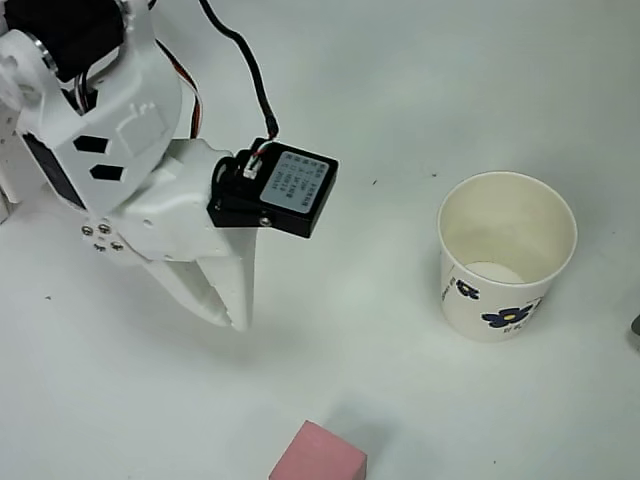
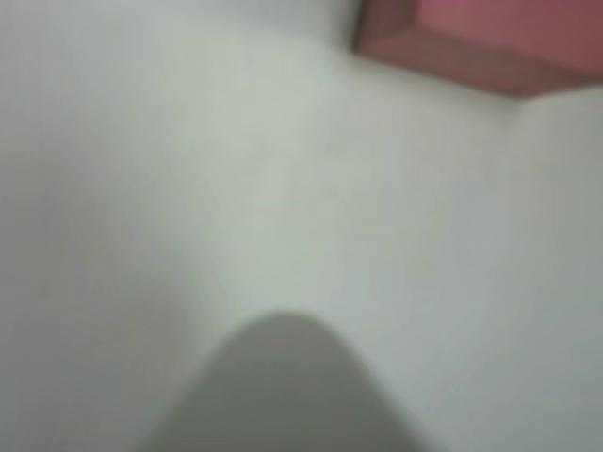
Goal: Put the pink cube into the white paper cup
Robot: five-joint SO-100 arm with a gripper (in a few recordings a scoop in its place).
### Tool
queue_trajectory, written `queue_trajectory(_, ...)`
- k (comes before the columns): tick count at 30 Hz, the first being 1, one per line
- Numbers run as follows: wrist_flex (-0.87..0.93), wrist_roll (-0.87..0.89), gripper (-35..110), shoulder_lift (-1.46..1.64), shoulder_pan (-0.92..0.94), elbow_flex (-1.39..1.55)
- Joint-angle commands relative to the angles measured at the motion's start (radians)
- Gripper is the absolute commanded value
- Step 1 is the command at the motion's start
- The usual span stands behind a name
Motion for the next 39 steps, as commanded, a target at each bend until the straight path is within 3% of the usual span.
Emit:
queue_trajectory(1, -0.011, -0.023, 0, -0.026, 0.031, -0.144)
queue_trajectory(39, -0.006, -0.114, 27, -0.411, 0.061, -0.589)
